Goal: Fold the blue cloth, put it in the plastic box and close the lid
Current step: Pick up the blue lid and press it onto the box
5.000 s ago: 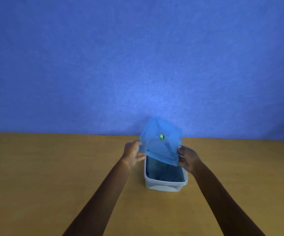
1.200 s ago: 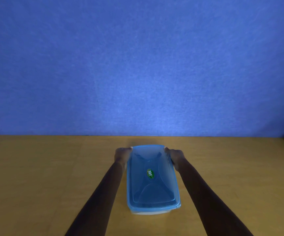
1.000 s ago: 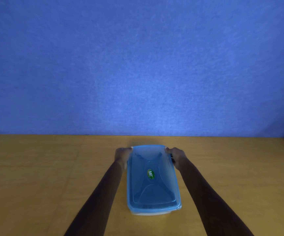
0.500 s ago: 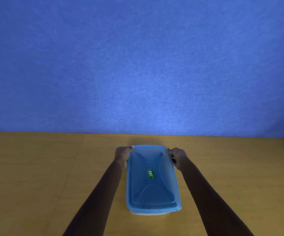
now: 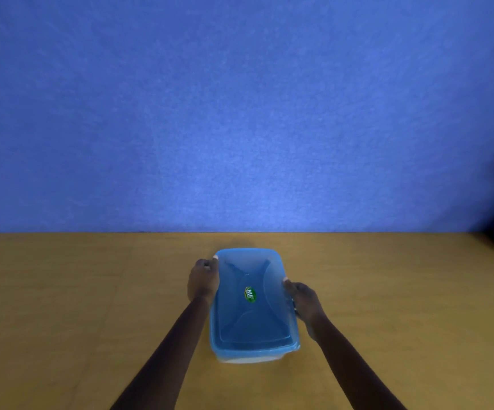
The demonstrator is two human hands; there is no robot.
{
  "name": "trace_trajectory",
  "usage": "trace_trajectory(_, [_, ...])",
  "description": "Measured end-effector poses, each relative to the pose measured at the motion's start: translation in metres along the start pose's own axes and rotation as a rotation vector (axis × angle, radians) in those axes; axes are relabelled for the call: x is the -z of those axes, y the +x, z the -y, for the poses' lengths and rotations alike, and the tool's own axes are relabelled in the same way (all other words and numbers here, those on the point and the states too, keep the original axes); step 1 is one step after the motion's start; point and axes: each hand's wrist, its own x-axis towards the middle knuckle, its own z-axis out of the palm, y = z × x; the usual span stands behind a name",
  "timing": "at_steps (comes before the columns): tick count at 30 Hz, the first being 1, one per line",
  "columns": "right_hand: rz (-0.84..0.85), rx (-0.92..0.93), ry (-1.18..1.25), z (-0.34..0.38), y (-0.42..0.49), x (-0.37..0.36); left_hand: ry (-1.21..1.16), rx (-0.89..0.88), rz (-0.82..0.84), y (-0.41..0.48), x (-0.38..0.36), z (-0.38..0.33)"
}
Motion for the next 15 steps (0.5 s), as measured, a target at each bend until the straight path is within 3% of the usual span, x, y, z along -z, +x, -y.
trace_trajectory(7, [-0.132, 0.039, -0.182, -0.021, -0.024, 0.005, 0.206, -0.06, -0.032, -0.047, 0.011, 0.017])
trace_trajectory(15, [-0.21, 0.131, -0.346, -0.031, -0.045, -0.006, 0.238, -0.069, -0.079, -0.083, 0.018, 0.033])
